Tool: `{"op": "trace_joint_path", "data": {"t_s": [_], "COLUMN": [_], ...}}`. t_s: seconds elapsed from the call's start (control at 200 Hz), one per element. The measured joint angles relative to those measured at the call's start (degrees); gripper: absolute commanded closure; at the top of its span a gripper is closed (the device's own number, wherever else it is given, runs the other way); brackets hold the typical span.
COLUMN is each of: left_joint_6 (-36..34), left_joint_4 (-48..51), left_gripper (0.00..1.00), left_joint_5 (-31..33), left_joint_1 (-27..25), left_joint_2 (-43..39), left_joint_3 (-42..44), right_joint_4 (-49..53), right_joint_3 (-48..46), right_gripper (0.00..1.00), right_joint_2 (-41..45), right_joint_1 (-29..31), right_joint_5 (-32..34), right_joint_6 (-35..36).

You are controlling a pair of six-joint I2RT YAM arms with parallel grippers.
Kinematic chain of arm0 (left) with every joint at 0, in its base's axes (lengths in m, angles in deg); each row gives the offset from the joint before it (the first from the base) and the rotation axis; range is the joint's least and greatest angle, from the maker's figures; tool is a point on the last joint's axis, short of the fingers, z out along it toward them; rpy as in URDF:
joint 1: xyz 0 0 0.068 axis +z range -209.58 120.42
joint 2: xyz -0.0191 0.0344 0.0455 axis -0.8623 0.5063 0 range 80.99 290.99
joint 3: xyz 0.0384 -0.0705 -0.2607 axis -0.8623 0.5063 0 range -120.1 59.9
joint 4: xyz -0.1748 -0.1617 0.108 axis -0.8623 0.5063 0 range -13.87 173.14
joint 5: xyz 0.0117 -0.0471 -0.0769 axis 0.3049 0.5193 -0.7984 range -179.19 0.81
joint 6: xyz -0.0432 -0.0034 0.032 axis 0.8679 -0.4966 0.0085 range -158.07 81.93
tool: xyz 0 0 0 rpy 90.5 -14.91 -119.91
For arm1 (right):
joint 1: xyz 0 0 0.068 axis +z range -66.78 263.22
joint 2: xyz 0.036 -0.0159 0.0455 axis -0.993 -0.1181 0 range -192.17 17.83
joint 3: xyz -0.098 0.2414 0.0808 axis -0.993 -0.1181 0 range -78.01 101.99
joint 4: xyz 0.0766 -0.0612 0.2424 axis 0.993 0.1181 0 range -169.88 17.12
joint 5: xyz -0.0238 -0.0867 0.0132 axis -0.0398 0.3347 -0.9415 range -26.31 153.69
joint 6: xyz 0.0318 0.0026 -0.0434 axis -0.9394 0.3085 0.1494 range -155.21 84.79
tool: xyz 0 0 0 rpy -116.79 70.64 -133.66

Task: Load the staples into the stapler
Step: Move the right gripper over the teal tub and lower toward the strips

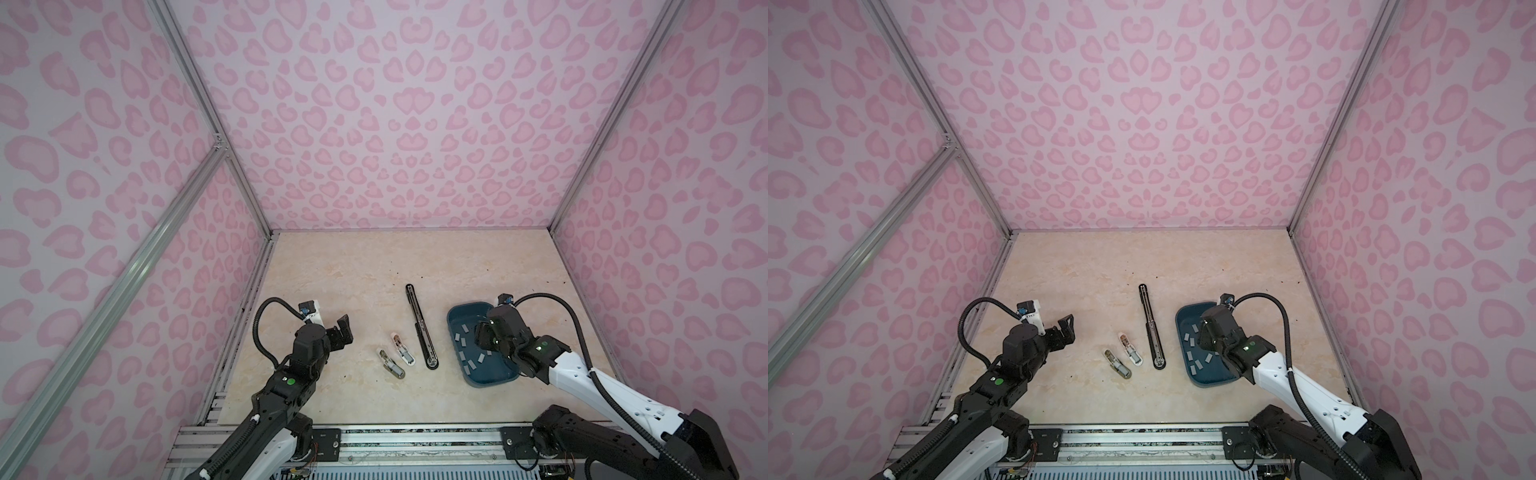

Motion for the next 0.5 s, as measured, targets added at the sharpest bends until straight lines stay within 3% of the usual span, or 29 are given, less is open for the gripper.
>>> {"op": "trace_joint_path", "data": {"t_s": [0.19, 0.5], "left_joint_6": [-1.95, -4.61], "left_joint_4": [-4.94, -8.94], "left_gripper": [0.03, 0.03], "left_joint_5": [-0.87, -0.68], "left_joint_1": [0.02, 0.02], "left_joint_2": [3.26, 19.54], "left_joint_3": [0.0, -7.69], "right_joint_4": [-0.24, -4.28], "right_joint_3": [1.03, 1.55], "right_gripper": [0.32, 0.37], "right_joint_2": [-2.51, -11.17], "right_joint_1": [-0.66, -2.05], "right_joint_5": [0.87, -1.29], "right_joint_6": [0.17, 1.44]}}
